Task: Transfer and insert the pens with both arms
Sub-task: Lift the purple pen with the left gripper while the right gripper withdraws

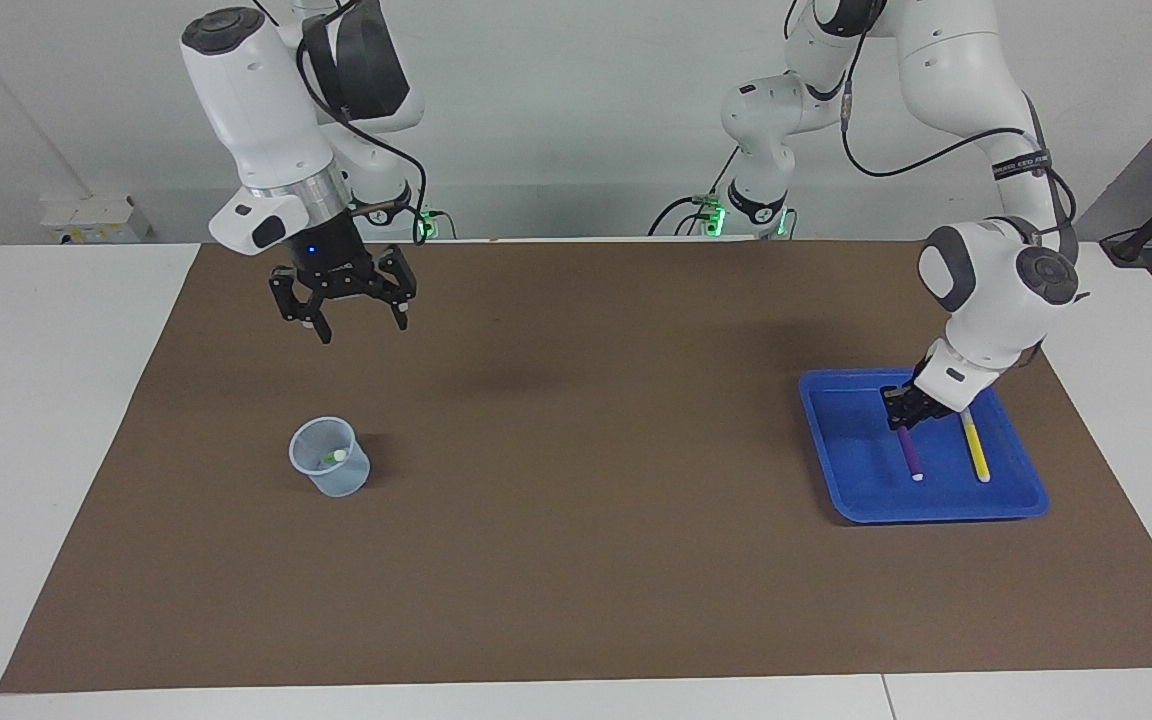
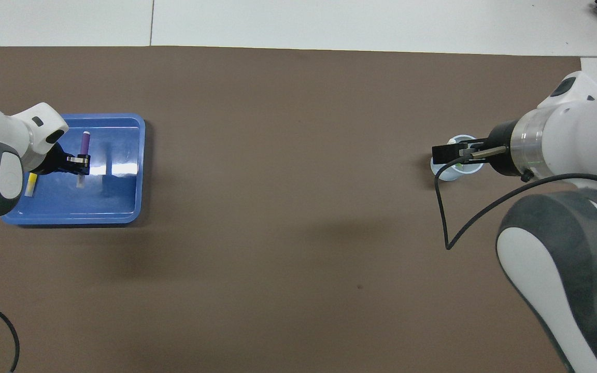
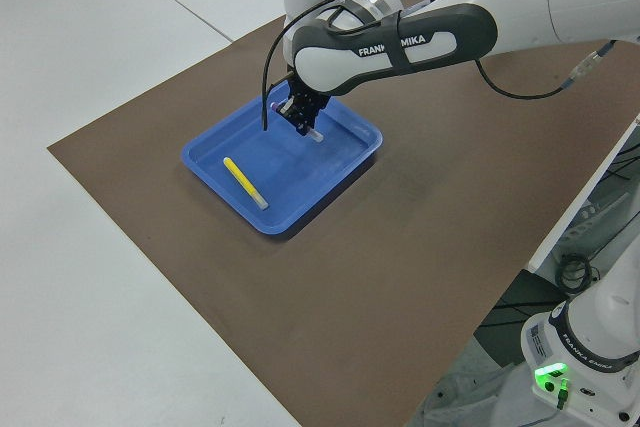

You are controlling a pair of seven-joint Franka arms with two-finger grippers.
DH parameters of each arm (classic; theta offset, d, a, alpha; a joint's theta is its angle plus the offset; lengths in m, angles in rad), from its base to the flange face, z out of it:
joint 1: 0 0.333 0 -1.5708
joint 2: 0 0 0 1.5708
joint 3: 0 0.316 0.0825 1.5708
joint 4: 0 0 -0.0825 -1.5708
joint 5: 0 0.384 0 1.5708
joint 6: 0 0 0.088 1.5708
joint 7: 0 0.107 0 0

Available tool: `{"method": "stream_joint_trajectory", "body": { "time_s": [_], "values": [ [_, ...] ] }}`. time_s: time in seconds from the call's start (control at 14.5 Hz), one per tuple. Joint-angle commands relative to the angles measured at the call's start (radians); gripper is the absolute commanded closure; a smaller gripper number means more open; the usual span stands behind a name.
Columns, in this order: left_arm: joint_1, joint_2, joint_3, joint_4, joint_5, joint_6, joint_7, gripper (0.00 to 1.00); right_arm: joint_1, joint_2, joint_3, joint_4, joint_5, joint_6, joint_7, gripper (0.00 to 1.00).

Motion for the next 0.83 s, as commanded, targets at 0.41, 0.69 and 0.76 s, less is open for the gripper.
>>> {"method": "stream_joint_trajectory", "body": {
  "time_s": [0.41, 0.69, 0.76],
  "values": [
    [-0.288, -0.131, 0.010, -0.015, -0.038, -0.156, -0.420, 1.00, -0.097, -0.010, -0.002, 0.092, -0.017, -0.233, 0.041, 0.00],
    [-0.408, -0.160, 0.009, -0.007, -0.132, -0.148, -0.590, 1.00, -0.105, 0.000, -0.001, 0.100, 0.127, -0.230, 0.039, 0.00],
    [-0.437, -0.163, 0.009, -0.005, -0.156, -0.145, -0.623, 1.00, -0.108, 0.006, -0.001, 0.100, 0.199, -0.230, 0.055, 0.00]
  ]
}}
